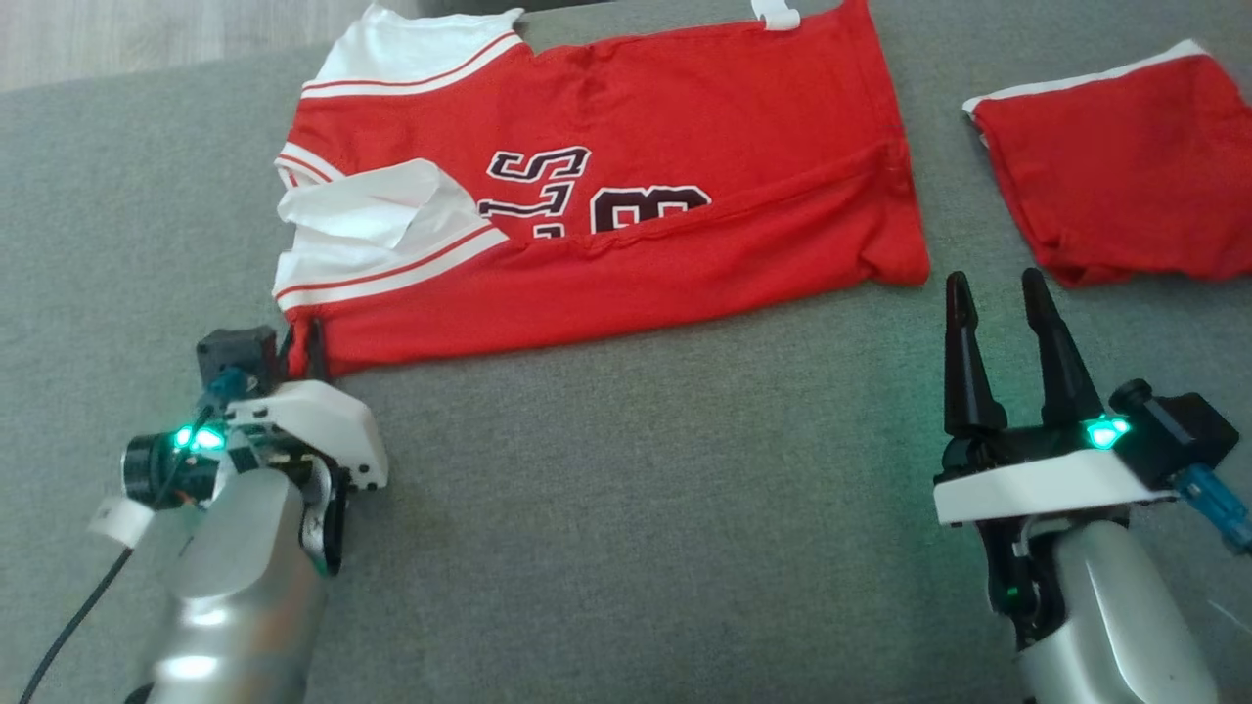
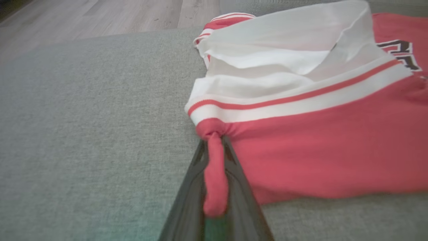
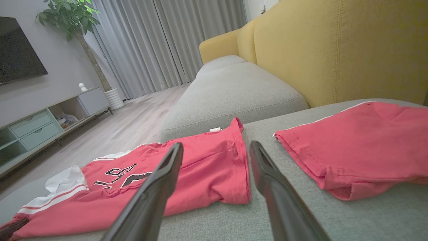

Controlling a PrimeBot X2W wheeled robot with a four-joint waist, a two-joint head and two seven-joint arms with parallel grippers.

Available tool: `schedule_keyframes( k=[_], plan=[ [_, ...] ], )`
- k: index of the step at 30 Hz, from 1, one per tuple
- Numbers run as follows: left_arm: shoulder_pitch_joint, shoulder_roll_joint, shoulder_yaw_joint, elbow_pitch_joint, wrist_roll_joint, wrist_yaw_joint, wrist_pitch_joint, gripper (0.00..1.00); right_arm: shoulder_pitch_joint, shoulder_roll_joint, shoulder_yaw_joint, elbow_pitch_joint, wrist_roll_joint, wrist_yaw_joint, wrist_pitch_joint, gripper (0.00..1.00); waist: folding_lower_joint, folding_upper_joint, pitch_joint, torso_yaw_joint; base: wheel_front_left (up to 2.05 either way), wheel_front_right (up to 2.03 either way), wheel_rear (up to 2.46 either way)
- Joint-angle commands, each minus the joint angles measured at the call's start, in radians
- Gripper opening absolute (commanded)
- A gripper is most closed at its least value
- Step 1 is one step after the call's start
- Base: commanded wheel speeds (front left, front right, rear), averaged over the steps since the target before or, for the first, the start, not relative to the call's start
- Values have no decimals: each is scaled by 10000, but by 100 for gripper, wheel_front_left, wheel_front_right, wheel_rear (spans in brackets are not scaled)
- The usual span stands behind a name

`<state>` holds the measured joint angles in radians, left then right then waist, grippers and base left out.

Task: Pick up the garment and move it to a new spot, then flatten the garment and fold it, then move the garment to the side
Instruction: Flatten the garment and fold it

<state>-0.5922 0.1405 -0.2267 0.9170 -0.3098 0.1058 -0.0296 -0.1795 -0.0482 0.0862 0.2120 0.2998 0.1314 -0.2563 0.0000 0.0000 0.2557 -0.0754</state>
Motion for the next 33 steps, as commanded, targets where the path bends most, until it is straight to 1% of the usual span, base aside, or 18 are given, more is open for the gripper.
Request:
schedule_keyframes(
  k=[1, 4, 6, 8, 10, 13, 17, 21, 23, 29, 30, 31, 33],
  plan=[
    [-97, 340, 272, 14, -62, -28, -129, 0, -316, -20, 178, -208, 33, -7, -55, 100, 0, 0, -42, 53, 0, 0, 0],
    [-194, 209, 162, -221, -48, -223, -740, 0, -373, -20, 82, 95, -197, -7, -55, 100, 0, 0, -145, 191, 0, 0, 0],
    [-250, 98, 94, -486, -28, -324, -1288, 0, -465, -20, -10, 523, -378, -7, -47, 100, 0, 0, -228, 313, 0, 0, 0],
    [-297, -25, 34, -804, -2, -372, -1743, 0, -660, -20, -124, 1025, -620, -7, 176, 100, 0, 0, -299, 471, 0, 0, 0],
    [-305, -152, -42, -1081, 9, -419, -1943, 0, -938, -20, -383, 1460, -827, -7, 541, 100, 0, 0, -328, 646, 0, 0, 0],
    [-311, -237, -252, -1550, 133, -588, -2134, 0, -1451, -20, -853, 2120, -1175, -7, 1246, 100, 0, 0, -317, 854, 0, 0, 0],
    [-247, -330, -522, -2075, 301, -691, -2232, 0, -2142, -20, -1468, 3115, -1474, -7, 2144, 100, 0, 0, -232, 1115, 0, 0, 0],
    [-172, -379, -759, -2376, 427, -760, -2263, 0, -2751, -20, -2067, 3990, -1982, -7, 2498, 100, 0, 0, -109, 1311, 0, 0, 0],
    [-130, -393, -838, -2483, 458, -770, -2271, 0, -3039, -20, -2142, 4405, -2105, -7, 2595, 100, 0, 0, -37, 1389, 0, 0, 0],
    [-31, -359, -997, -2610, 489, -795, -2268, 0, -3689, -20, -2358, 5618, -2949, -7, 2977, 100, 0, 0, 117, 1540, 0, 0, 0],
    [-19, -332, -1005, -2608, 485, -792, -2258, 0, -3759, -20, -2373, 5779, -3153, -7, 3059, 44, 0, 0, 125, 1550, 0, 0, 0],
    [-12, -302, -1012, -2604, 489, -776, -2247, 0, -3819, -20, -2375, 5878, -3429, -7, 3085, 0, 0, 0, 124, 1554, 0, 0, 0],
    [12, -253, -1040, -2573, 504, -740, -2208, 0, -3908, -20, -2374, 6006, -3733, -7, 3043, 0, 0, 0, 79, 1556, 0, 0, 0]
  ],
)
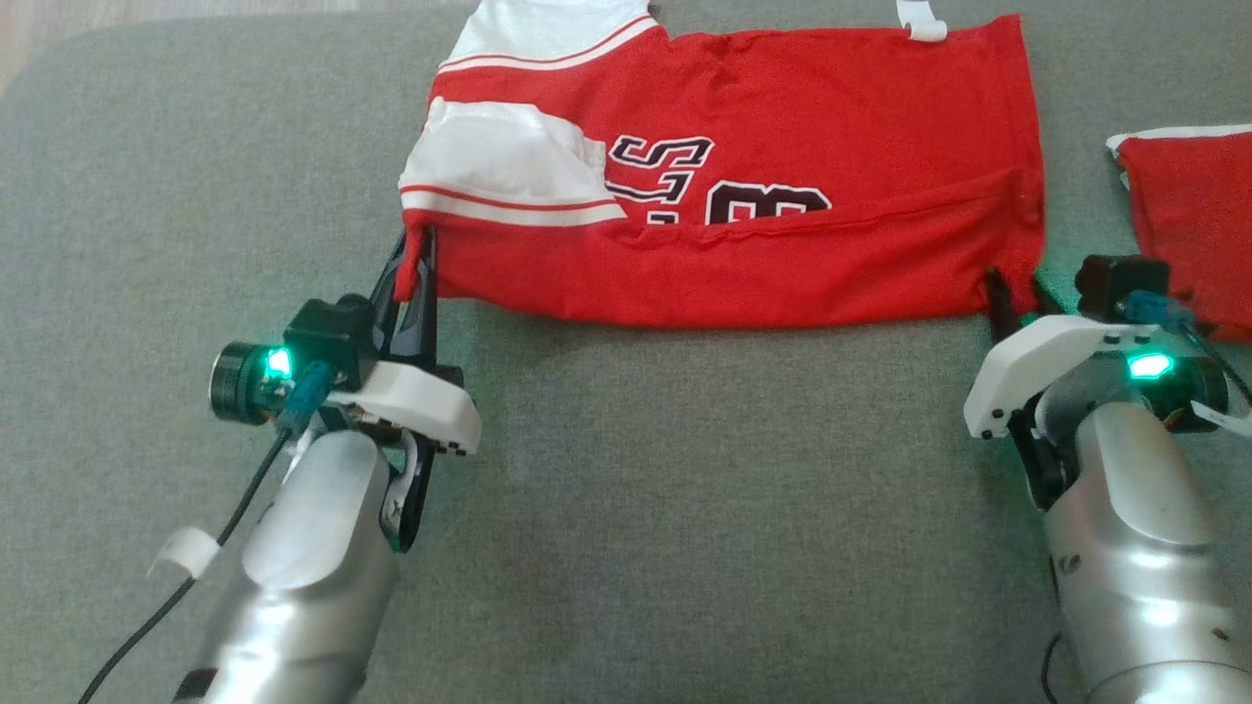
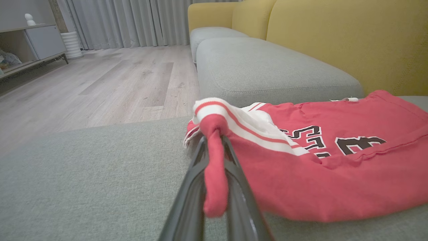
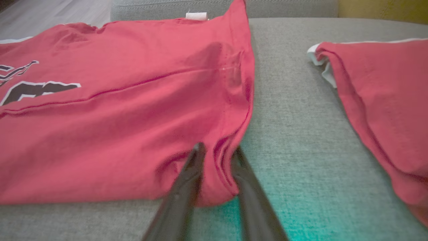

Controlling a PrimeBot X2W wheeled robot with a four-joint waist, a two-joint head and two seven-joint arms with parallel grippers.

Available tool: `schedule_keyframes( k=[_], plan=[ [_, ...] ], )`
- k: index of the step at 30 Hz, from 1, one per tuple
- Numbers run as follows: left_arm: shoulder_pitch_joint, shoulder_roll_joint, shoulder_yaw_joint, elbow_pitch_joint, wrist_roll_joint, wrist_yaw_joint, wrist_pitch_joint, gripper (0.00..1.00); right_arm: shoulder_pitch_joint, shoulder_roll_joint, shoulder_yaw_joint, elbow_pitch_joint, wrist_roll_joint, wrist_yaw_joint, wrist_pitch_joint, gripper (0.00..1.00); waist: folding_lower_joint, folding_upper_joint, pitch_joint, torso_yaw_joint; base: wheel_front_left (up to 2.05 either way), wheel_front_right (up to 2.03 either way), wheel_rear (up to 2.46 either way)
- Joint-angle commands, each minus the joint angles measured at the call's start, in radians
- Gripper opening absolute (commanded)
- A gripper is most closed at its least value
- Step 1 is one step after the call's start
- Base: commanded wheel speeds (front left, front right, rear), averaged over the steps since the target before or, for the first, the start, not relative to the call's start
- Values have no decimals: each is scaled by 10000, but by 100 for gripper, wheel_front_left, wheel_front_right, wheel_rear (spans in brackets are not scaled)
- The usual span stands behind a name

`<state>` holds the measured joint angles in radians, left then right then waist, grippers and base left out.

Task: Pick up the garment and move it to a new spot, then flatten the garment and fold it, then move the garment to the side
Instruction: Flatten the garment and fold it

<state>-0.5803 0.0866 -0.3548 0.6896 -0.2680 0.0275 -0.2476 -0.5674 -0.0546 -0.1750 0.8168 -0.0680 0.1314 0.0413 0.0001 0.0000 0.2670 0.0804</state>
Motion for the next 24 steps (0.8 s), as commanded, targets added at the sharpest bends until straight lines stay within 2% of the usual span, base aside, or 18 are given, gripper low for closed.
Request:
schedule_keyframes(
  k=[1, 6, 13, 18, 24],
  plan=[
    [-81, 314, 230, -268, 85, 54, -1, 0, -61, 43, 211, -12, -142, -7, -9, 0, -1, 0, -80, -12, 0, 0, 0],
    [236, 514, 96, 22, 100, 50, 375, 0, 74, 43, 91, -47, -411, -7, -355, 0, -1, 0, -551, -94, 0, 0, 0],
    [981, 772, -133, 361, 39, -128, 936, 0, 1063, 43, 243, -452, 66, -7, -401, 0, -1, 0, -1622, -126, 0, 0, 0],
    [1876, 1073, -232, 152, -292, -484, 1839, 0, 2410, 43, 663, -1448, 926, -7, 584, 0, -1, 0, -2463, -220, 0, 0, 0],
    [2804, 1542, -406, -924, -506, -710, 3049, 0, 3958, 43, 766, -3372, 1385, -7, 1970, 0, -1, 0, -2903, -242, 0, 0, 0]
  ],
)
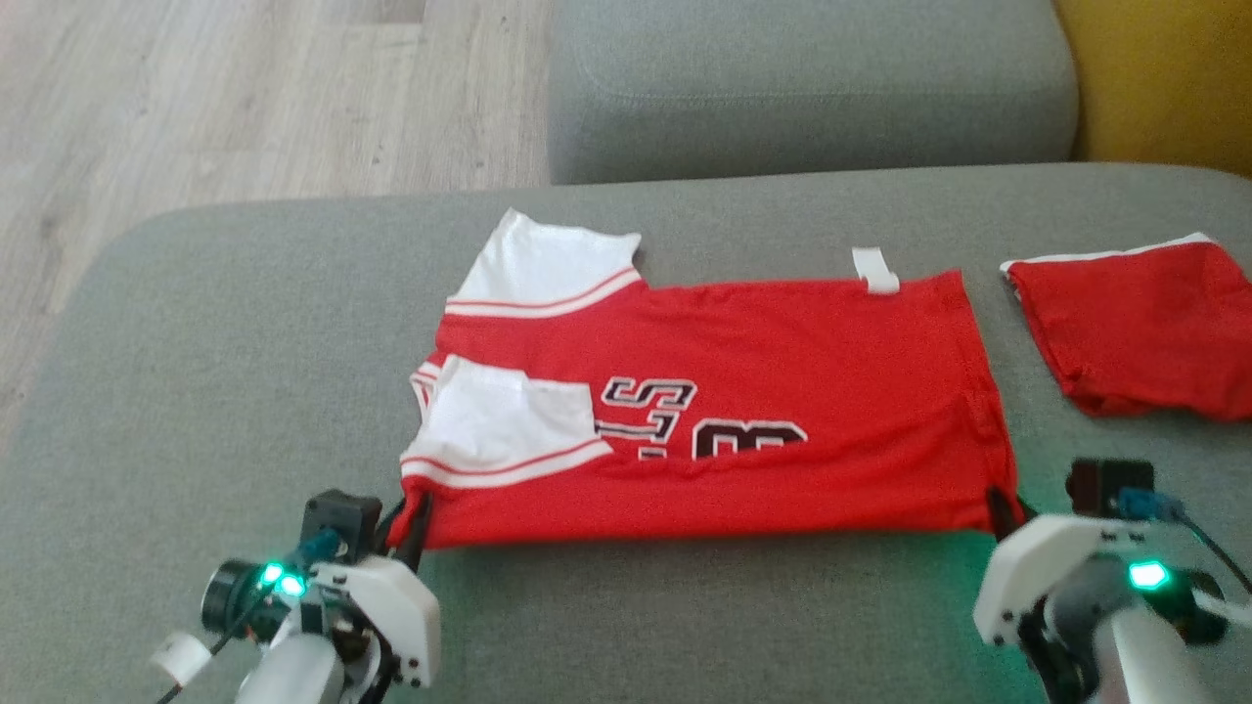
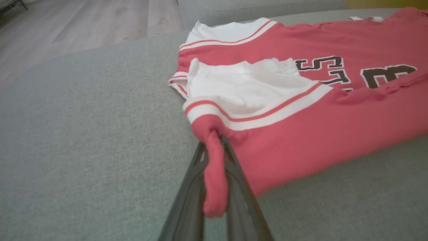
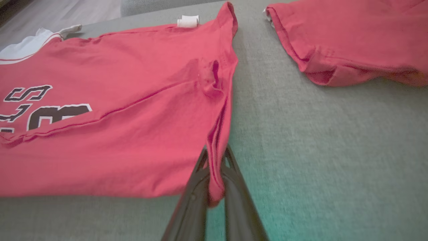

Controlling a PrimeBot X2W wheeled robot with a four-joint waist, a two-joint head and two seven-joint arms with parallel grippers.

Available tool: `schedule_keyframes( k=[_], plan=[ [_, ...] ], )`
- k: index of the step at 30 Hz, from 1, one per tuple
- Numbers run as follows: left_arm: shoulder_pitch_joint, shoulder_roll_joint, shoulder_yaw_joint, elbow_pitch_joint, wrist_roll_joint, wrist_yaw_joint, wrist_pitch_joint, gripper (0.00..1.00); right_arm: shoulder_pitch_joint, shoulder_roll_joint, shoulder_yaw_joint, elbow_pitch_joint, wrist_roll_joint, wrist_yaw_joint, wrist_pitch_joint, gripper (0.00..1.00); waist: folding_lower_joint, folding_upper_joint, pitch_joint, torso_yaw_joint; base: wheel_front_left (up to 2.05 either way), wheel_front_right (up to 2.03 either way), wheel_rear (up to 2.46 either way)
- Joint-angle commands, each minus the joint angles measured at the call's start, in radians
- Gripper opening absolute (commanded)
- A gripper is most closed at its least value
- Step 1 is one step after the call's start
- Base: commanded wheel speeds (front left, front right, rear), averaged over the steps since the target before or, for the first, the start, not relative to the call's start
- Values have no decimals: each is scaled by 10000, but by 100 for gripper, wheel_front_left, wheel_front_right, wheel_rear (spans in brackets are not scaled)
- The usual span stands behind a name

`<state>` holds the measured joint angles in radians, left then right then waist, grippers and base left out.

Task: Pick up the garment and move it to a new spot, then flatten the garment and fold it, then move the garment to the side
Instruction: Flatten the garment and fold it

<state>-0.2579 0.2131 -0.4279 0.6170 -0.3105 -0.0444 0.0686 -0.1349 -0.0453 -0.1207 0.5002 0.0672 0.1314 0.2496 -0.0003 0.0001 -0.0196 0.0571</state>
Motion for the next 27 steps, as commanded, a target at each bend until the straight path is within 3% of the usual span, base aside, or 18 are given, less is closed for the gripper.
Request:
schedule_keyframes(
  k=[1, 6, 11, 12, 13, 15, 16, 19, 22, 27],
  plan=[
    [-280, 348, 303, -437, -115, 2, 98, 0, -125, -49, 207, -571, 88, -7, 103, 0, 3, -1, -63, -4, 0, 0, 0],
    [306, 597, 280, -1551, -273, 143, 892, 0, 791, -49, 115, -2085, 485, -7, 839, 0, 3, -1, -96, -3, 0, 0, 0],
    [637, 688, 254, -2226, -337, 374, 1358, 0, 1043, -49, 143, -2735, 808, -7, 821, 0, 3, -1, 36, -66, 0, 0, 0],
    [666, 687, 242, -2333, -338, 418, 1412, 0, 1025, -49, 195, -2799, 816, -7, 691, 47, 3, -1, 78, -77, 0, 0, 0],
    [687, 674, 249, -2427, -350, 476, 1455, 0, 1001, -49, 232, -2830, 888, -7, 543, 100, 3, -1, 122, -90, 0, 0, 0],
    [666, 649, 310, -2637, -320, 655, 1349, 82, 878, -49, 249, -2882, 1077, -7, 79, 100, 3, -1, 243, -115, 0, 0, 0],
    [642, 620, 369, -2724, -311, 770, 1245, 100, 804, -49, 269, -2888, 1205, -7, -181, 100, 3, -1, 299, -127, 0, 0, 0],
    [419, 517, 569, -2954, -165, 1155, 589, 100, 468, -49, 330, -2967, 1336, -7, -1286, 100, 3, -1, 500, -171, 0, 0, 0],
    [66, 249, 901, -3117, -79, 1533, -728, 100, 32, -49, 611, -3011, 1418, -7, -2558, 100, 3, -1, 660, -225, 0, 0, 0],
    [-332, -328, 1225, -3120, -80, 1661, -2968, 100, -349, -49, 1256, -2973, 1319, -7, -4537, 100, 3, -1, 778, -264, 0, 0, 0]
  ],
)
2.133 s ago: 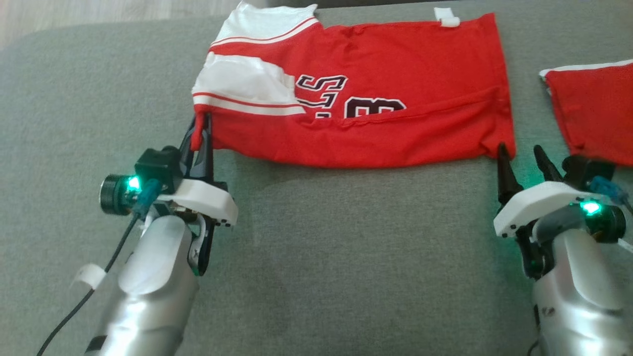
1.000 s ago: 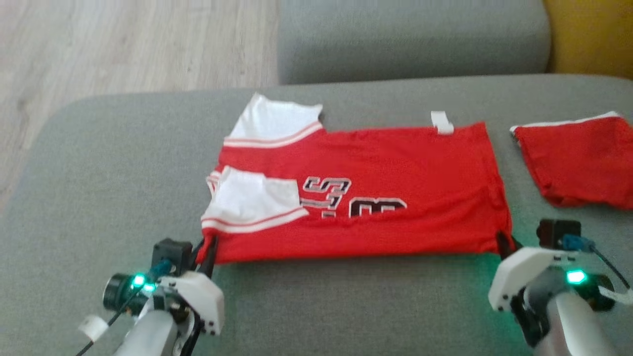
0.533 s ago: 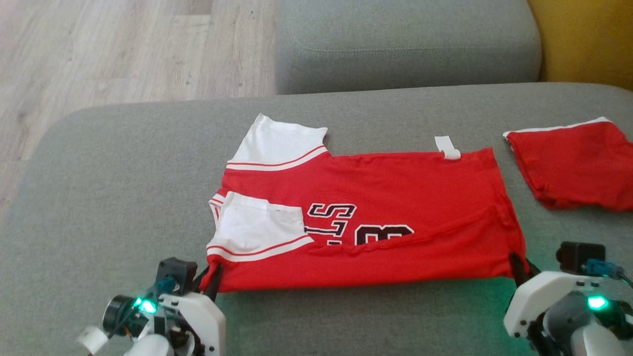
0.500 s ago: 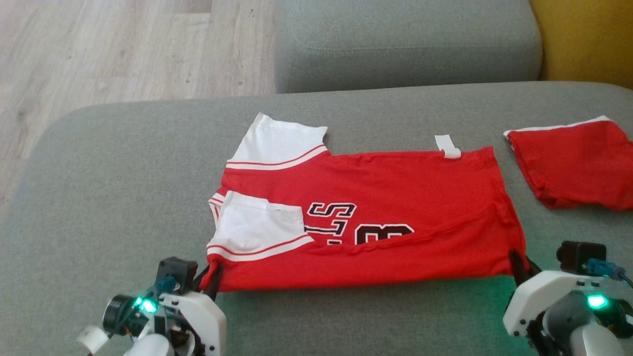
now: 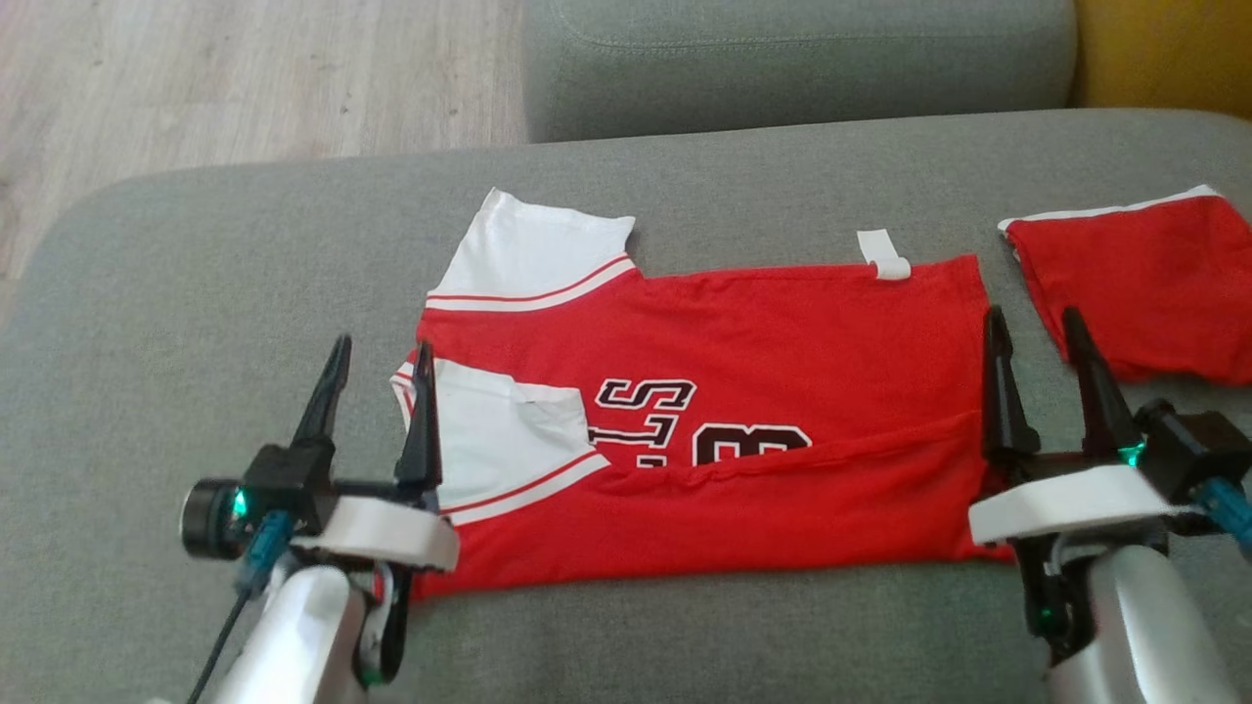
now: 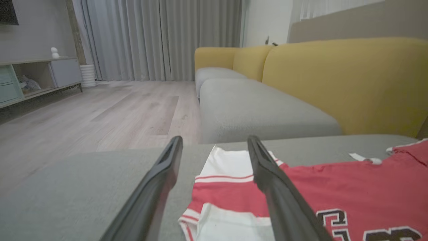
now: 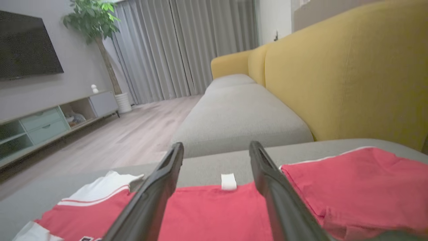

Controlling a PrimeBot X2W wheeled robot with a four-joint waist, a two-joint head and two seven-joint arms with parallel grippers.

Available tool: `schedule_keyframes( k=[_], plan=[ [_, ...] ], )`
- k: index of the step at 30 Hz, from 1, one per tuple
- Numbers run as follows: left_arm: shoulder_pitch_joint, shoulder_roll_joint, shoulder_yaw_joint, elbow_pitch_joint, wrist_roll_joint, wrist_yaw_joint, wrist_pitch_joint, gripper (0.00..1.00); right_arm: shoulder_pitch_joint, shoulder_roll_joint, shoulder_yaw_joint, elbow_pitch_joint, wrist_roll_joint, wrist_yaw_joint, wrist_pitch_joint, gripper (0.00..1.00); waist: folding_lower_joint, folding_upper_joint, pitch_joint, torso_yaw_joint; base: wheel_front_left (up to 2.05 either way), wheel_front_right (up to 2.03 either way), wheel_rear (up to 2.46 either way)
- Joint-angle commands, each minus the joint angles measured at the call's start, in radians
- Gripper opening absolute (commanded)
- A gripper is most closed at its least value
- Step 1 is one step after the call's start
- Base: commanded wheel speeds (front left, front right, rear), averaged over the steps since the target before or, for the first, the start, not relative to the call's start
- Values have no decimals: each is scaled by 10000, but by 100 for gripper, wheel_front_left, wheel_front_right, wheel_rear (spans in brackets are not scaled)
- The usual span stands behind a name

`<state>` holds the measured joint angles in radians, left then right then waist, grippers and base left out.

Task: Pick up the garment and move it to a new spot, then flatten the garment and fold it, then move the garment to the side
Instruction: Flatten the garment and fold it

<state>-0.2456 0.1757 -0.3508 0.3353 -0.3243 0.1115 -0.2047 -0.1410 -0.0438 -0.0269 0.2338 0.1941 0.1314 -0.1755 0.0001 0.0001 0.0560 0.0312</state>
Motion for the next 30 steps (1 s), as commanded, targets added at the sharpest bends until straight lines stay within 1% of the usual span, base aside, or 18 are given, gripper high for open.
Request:
schedule_keyframes(
  k=[1, 3, 5, 8, 12, 16, 20, 22, 24, 28, 30],
  plan=[
    [-482, -65, 476, -305, 102, 107, -396, 100, -309, -64, 439, -290, 48, -7, -487, 100, -1, -1, 35, -12, 0, 0, 0],
    [-489, -149, 472, -314, 205, 117, -486, 100, -314, -64, 552, -282, 0, -7, -631, 100, -1, -1, 50, -20, 0, 0, 0],
    [-475, -269, 444, -418, 543, 179, -554, 100, -280, -64, 731, -239, -37, -7, -782, 100, -1, -1, 89, -38, 0, 0, 0],
    [-261, -459, 630, -1008, 1063, 284, -565, 100, -164, -64, 921, -115, -61, -7, -847, 100, -1, -1, 149, -79, 0, 0, 0],
    [95, -591, 711, -1133, 1488, 121, -568, 100, -114, -64, 1059, -129, -75, -7, -857, 100, -1, -1, 239, -128, 0, 0, 0],
    [-3, -628, 867, -1100, 1734, -100, -569, 100, -219, -64, 1121, -202, -72, -7, -859, 100, -1, -1, 448, -193, 0, 0, 0],
    [-682, -375, 867, -774, 2022, -514, -569, 100, -497, -64, 1219, -295, -45, -7, -860, 100, -1, -1, 854, -350, 0, 0, 0],
    [-1295, -96, 822, -236, 2101, -846, -566, 100, -684, -64, 1306, -317, -1, -7, -861, 100, -1, -1, 1128, -503, 0, 0, 0],
    [-2160, 192, 911, 232, 2130, -1070, -429, 100, -850, -64, 1397, -311, 32, -7, -861, 100, -1, -1, 1393, -658, 0, 0, 0],
    [-4068, 783, 795, 1337, 2194, -1805, 566, 100, -1166, -64, 1643, -349, 117, -7, -861, 100, -1, -1, 1974, -997, 0, 0, 0],
    [-4939, 1099, 549, 1983, 2266, -2108, 1162, 100, -1328, -64, 1804, -384, 177, -7, -861, 100, -1, -1, 2228, -1187, 0, 0, 0]
  ],
)
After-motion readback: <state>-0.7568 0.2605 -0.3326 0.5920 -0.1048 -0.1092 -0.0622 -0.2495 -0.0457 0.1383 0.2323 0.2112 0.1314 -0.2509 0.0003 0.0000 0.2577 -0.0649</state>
